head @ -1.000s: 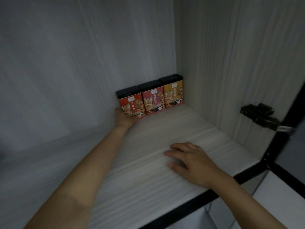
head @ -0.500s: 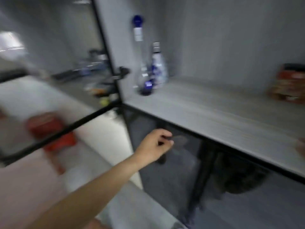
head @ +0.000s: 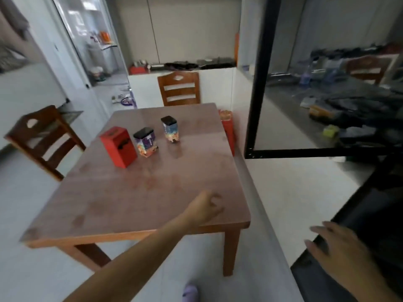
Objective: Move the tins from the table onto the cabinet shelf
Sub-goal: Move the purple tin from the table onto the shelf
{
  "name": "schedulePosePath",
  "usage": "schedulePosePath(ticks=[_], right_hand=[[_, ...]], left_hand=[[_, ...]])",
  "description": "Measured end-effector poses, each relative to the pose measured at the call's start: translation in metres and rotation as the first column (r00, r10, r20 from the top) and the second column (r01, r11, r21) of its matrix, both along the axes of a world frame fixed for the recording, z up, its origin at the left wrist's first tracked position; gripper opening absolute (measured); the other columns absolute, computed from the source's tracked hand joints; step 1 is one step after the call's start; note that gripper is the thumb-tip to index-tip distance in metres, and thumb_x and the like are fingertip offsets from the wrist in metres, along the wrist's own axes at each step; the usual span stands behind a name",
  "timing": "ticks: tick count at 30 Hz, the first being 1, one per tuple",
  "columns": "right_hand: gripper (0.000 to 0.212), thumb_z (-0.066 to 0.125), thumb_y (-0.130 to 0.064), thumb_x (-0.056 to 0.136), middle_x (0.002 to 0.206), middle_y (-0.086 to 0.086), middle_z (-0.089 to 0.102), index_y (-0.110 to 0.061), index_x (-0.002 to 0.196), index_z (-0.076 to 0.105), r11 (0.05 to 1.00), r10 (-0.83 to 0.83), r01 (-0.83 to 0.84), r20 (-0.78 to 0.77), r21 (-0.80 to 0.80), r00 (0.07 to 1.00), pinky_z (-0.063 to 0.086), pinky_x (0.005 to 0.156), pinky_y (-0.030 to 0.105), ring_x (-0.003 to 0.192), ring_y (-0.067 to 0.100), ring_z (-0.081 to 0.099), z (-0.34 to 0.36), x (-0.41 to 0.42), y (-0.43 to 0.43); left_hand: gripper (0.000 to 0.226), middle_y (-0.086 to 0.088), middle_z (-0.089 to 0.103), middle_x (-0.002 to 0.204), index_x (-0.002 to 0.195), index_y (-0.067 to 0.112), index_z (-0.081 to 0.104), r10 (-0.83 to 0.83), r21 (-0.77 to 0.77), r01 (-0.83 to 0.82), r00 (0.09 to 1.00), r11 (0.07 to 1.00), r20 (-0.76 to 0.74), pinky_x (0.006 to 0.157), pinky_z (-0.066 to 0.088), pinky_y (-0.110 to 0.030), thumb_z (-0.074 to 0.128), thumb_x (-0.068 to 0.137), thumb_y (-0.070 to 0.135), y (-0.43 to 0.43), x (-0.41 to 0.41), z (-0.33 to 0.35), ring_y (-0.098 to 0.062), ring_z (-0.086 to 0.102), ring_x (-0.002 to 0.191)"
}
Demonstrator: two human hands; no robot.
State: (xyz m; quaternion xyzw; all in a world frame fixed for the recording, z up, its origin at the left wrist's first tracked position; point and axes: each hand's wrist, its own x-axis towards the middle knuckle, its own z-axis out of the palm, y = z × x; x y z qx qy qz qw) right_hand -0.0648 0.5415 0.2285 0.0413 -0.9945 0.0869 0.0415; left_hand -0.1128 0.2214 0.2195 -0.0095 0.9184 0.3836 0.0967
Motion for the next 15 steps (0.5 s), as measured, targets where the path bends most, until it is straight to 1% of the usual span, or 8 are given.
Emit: schedulePosePath(ticks=[1,2,3,4,6,9,12,15], right_hand=[[0.042,0.048,-0.051,0.086,0.141,0.003,0.045,-0.031,0.123,0.051,0.992,0.117,-0.120,0.102,0.024,0.988,0.039,0.105,0.040,0.130,0.026,0.038,-0.009,-0.014,-0.034],[0.042,0.045,-0.051,0.089,0.144,-0.001,0.040,-0.033,0.127,0.044,0.976,0.211,-0.217,0.147,0.025,0.966,0.036,0.105,0.035,0.133,0.021,0.033,-0.023,-0.031,-0.066],[0.043,0.043,-0.051,0.090,0.143,-0.003,0.039,-0.033,0.129,0.042,0.966,0.252,-0.259,0.223,0.001,0.942,0.036,0.104,0.033,0.133,0.019,0.032,-0.029,-0.045,-0.100],[0.043,0.043,-0.051,0.090,0.143,-0.003,0.039,-0.033,0.129,0.042,0.960,0.280,-0.278,0.242,-0.044,0.929,0.036,0.103,0.033,0.132,0.018,0.033,-0.036,-0.061,-0.130],[0.047,0.045,-0.051,0.089,0.144,0.000,0.039,-0.032,0.131,0.043,0.944,0.328,-0.318,0.286,-0.082,0.900,0.035,0.106,0.033,0.133,0.020,0.034,-0.059,-0.097,-0.182],[0.051,0.047,-0.050,0.088,0.149,0.003,0.035,-0.035,0.136,0.035,0.932,0.362,-0.347,0.367,-0.108,0.857,0.032,0.111,0.037,0.136,0.024,0.031,-0.085,-0.143,-0.254],[0.055,0.049,-0.046,0.088,0.152,0.006,0.028,-0.037,0.138,0.029,0.938,0.342,-0.320,0.470,-0.129,0.814,0.032,0.112,0.041,0.138,0.028,0.028,-0.105,-0.183,-0.302],[0.058,0.052,-0.042,0.088,0.154,0.008,0.022,-0.037,0.139,0.027,0.944,0.327,-0.304,0.509,-0.131,0.796,0.032,0.113,0.043,0.137,0.032,0.027,-0.122,-0.206,-0.327]], left_hand=[[0.042,-0.008,0.059,0.118,0.119,0.016,0.057,0.040,-0.017,-0.040,0.999,0.999,-0.013,0.077,0.051,-0.028,0.065,0.081,0.033,-0.021,-0.010,0.000,-0.019,0.064,0.096],[0.041,-0.010,0.059,0.119,0.118,0.015,0.058,0.085,-0.031,-0.085,0.996,0.996,-0.030,0.080,0.052,-0.031,0.066,0.081,0.031,-0.047,-0.019,0.001,-0.021,0.064,0.098],[0.041,-0.012,0.059,0.120,0.117,0.013,0.058,0.112,-0.046,-0.114,0.993,0.992,-0.041,0.083,0.053,-0.033,0.067,0.080,0.030,-0.073,-0.029,0.002,-0.023,0.064,0.098],[0.041,-0.014,0.059,0.121,0.116,0.012,0.058,0.134,-0.069,-0.137,0.990,0.988,-0.051,0.085,0.053,-0.035,0.067,0.080,0.029,-0.099,-0.038,0.004,-0.025,0.064,0.099],[0.043,-0.013,0.058,0.123,0.119,0.012,0.055,0.169,-0.098,-0.175,0.983,0.980,-0.070,0.089,0.049,-0.032,0.066,0.081,0.030,-0.151,-0.064,0.007,-0.025,0.061,0.103],[0.049,-0.011,0.054,0.128,0.125,0.012,0.050,0.202,-0.199,-0.218,0.975,0.956,-0.095,0.090,0.043,-0.029,0.064,0.082,0.032,-0.229,-0.109,0.010,-0.025,0.057,0.109],[0.044,-0.012,0.059,0.123,0.120,0.008,0.053,0.203,-0.298,-0.238,0.968,0.924,-0.144,0.090,0.048,-0.037,0.063,0.082,0.028,-0.288,-0.161,0.017,-0.029,0.058,0.106],[0.038,-0.015,0.062,0.115,0.113,0.004,0.055,0.177,-0.377,-0.227,0.971,0.898,-0.163,0.082,0.051,-0.042,0.063,0.082,0.026,-0.328,-0.213,0.022,-0.032,0.060,0.098]])
